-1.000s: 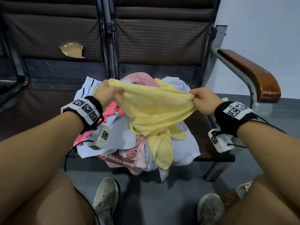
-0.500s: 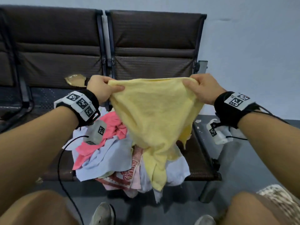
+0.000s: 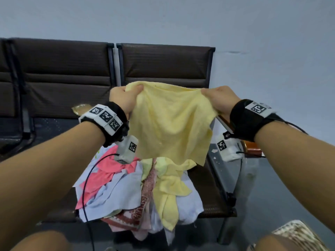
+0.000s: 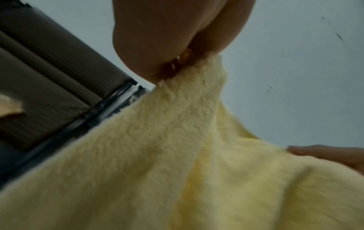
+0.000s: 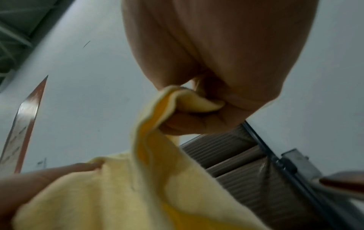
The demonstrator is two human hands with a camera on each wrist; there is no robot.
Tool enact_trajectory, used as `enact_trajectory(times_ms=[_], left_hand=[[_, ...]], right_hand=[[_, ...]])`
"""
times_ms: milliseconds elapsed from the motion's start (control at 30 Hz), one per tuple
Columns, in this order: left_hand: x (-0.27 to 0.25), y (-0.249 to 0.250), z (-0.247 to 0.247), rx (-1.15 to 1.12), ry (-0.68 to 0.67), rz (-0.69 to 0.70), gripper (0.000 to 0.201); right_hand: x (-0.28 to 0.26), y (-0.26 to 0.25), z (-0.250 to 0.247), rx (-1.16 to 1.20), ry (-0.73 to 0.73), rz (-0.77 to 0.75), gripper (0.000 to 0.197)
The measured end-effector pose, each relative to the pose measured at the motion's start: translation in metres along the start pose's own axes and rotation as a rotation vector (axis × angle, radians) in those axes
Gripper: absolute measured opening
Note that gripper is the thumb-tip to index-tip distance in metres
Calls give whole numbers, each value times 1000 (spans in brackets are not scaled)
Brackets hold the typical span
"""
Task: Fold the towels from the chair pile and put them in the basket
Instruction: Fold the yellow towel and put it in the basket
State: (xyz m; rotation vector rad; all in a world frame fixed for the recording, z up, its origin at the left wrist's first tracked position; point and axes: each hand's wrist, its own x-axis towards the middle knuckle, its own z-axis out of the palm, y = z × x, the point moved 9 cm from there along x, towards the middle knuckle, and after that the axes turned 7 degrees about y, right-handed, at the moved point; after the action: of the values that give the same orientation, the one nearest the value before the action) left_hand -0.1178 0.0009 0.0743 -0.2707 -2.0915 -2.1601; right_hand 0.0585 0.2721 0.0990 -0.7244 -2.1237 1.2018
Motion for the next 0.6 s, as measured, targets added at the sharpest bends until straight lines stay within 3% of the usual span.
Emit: enact_trajectory(times_ms=[100,200,300,333,400,467,533,600], left_hand=[[-28,-8,27,-34,-33,-74,25],[-67,-11,69,-58,-245,-69,21],[-98,-6,94,44,-427,20,19],[-101,-7,95,39,-454,-10,17],[-99,-15,92,-54,-452,-159,19],[-88,-23,80,-74,-364,-254,26],[-75,-29,68,30,-275,-193,25],[-73,-33,72,72,-364,-121,51]], right_hand=[[-17,6,25,136,-73,122,36],[-36,4,56,226,-175,161,24],[-53,5,75,307,-293,198,40],[-54,7,77,312,-306,193,42],[-56,12,74,264,-307,165,31],[-57,13,69,187,-316,124,12],[-60,12,69,149,-370,85,17],[-65,8,72,174,-445,68,35]])
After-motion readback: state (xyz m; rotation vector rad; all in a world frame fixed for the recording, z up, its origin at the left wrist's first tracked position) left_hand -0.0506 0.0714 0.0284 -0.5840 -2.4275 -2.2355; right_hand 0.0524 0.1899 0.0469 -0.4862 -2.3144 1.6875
